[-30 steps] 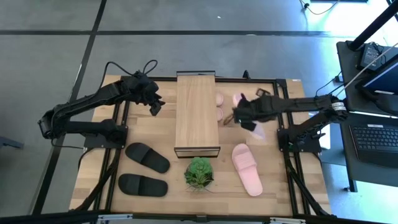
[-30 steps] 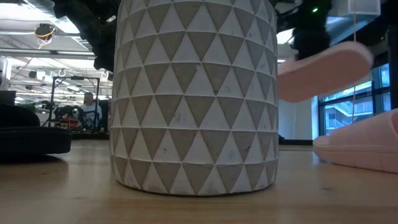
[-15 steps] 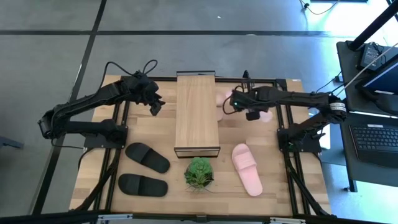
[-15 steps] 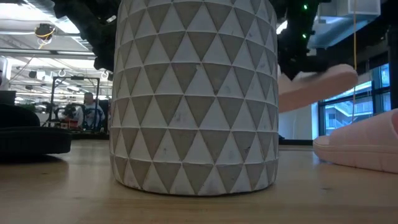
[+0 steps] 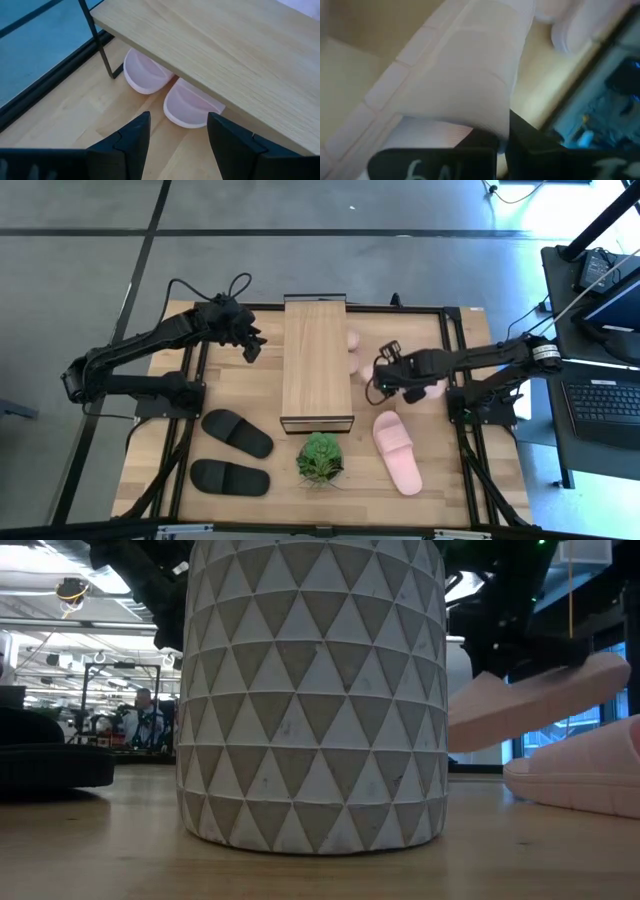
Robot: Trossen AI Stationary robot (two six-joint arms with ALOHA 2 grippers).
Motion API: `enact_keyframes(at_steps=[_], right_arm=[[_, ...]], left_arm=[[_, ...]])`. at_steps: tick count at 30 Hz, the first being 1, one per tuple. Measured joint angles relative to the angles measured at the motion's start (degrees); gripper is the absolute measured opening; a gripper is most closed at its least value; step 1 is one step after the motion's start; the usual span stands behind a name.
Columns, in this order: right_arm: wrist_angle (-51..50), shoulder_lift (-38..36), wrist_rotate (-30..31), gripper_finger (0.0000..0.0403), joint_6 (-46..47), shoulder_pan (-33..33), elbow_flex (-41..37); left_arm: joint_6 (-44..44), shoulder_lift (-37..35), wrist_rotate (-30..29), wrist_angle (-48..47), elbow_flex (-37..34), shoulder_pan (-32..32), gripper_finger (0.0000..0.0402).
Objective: Pick and place slides into the shelf
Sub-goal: Put the pink slipper under the shelf
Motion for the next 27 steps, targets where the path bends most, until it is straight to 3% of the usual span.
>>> enact_keyframes(at_steps=[12, 18, 27], right_arm=[[24.2, 0.3, -2.6, 0.0014, -7.6, 3.0, -8.9], [30.9, 0.8, -7.1, 0.0014, -7.8, 3.0, -9.8], [37.5, 5.2, -7.4, 0.0014, -10.5, 2.2, -9.8]], left_arm=[[0.0, 0.0, -0.1, 0.0, 0.0, 0.0, 0.0187], [0.0, 0.0, -0.1, -0.1, 0.0, 0.0, 0.0187], [0.0, 0.0, -0.1, -0.2, 0.0, 0.0, 0.0187]])
